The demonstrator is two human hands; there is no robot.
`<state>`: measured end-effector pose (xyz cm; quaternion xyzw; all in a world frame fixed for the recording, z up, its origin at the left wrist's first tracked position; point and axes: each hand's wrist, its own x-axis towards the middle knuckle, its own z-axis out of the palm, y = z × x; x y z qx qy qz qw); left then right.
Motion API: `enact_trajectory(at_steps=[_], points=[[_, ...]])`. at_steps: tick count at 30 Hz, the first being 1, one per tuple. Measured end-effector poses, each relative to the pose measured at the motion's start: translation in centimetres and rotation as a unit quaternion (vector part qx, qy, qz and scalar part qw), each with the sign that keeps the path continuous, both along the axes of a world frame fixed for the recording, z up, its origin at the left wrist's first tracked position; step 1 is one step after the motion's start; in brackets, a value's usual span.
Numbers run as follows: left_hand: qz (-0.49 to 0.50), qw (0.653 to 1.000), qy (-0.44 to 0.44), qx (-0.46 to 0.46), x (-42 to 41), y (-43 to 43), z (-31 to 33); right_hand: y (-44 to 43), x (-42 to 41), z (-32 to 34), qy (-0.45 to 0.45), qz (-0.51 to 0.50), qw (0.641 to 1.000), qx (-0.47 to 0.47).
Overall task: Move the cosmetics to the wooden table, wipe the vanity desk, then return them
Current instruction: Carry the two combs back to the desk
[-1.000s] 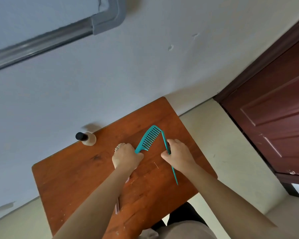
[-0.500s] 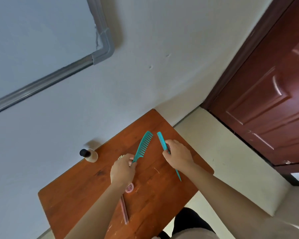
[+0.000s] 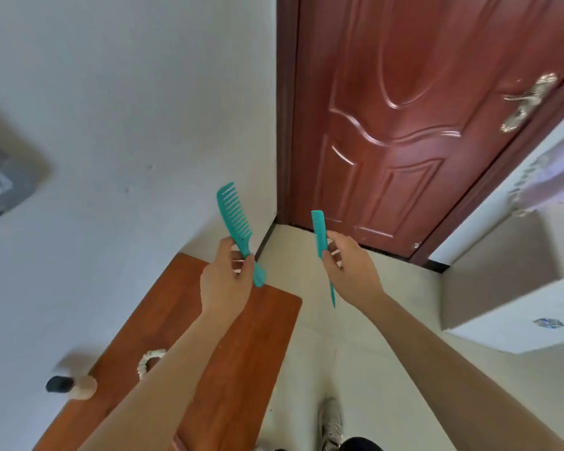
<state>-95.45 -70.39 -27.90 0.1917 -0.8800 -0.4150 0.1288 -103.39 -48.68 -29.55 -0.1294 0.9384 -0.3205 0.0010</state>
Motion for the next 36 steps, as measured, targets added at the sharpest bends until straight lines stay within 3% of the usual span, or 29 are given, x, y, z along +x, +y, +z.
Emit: enact_trajectory(at_steps=[6, 13, 18, 27, 36], points=[[-0.15, 0.987, 0.059, -0.026, -5.5, 15.2, 4.9, 16.9, 0.2, 4.2, 0.07, -0.13, 0.988, -0.055], [-0.257, 0.956, 0.129, -0.053, -8.5, 38.2, 7.7, 40.4, 3.5, 5.9, 0.097, -0.274, 0.953, -0.087], [-0.316, 0.938, 0.144, -0.014, -9.8, 53.3, 8.9, 54.9, 6.0, 6.6, 0.091, -0.348, 0.928, -0.099], [-0.41, 0.904, 0.119, -0.002, -14.1, 71.3, 6.9, 70.6, 5.0, 5.3, 0.066, -0.413, 0.902, -0.108], [-0.481, 0.872, 0.069, 0.049, -25.1, 89.4, 3.0, 86.2, -3.3, 3.6, 0.014, -0.468, 0.881, -0.073]])
